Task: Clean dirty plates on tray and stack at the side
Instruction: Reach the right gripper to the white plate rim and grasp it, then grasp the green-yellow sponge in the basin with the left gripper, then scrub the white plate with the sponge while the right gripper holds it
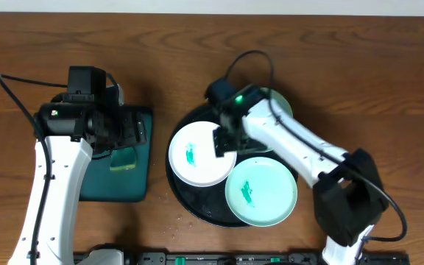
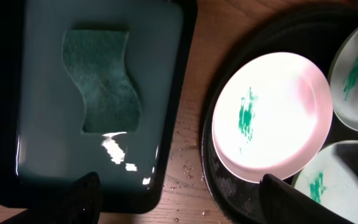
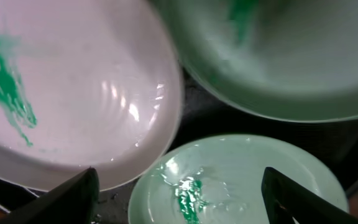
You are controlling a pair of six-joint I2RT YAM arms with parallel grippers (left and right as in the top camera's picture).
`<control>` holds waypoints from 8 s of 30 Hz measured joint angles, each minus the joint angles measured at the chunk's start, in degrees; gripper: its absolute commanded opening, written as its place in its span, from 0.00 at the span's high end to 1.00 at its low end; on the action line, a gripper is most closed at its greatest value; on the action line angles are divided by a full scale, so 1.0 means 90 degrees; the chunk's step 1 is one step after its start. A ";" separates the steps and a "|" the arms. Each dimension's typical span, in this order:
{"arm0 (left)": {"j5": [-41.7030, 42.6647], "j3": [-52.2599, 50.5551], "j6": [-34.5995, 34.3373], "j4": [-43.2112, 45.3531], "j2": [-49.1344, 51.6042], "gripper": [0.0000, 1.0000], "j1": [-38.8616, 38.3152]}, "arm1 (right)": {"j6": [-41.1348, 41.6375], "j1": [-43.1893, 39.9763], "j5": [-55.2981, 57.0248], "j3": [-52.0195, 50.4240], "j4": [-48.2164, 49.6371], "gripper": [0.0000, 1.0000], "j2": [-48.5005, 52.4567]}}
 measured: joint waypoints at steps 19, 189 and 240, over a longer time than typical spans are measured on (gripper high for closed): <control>-0.0002 0.0000 0.0000 0.0002 0.0000 0.19 0.0000 | 0.0289 -0.0328 0.0017 -0.1071 0.1855 0.43 0.0000; 0.0233 -0.0845 -0.0022 0.1974 0.3116 0.93 0.1061 | 0.0731 -0.0296 -0.0670 -0.2178 0.3104 0.96 -0.0243; 0.1936 -0.0848 0.0454 0.1207 0.1372 0.93 0.0282 | 0.0755 -0.0296 -0.0665 -0.2166 0.3138 0.99 -0.0243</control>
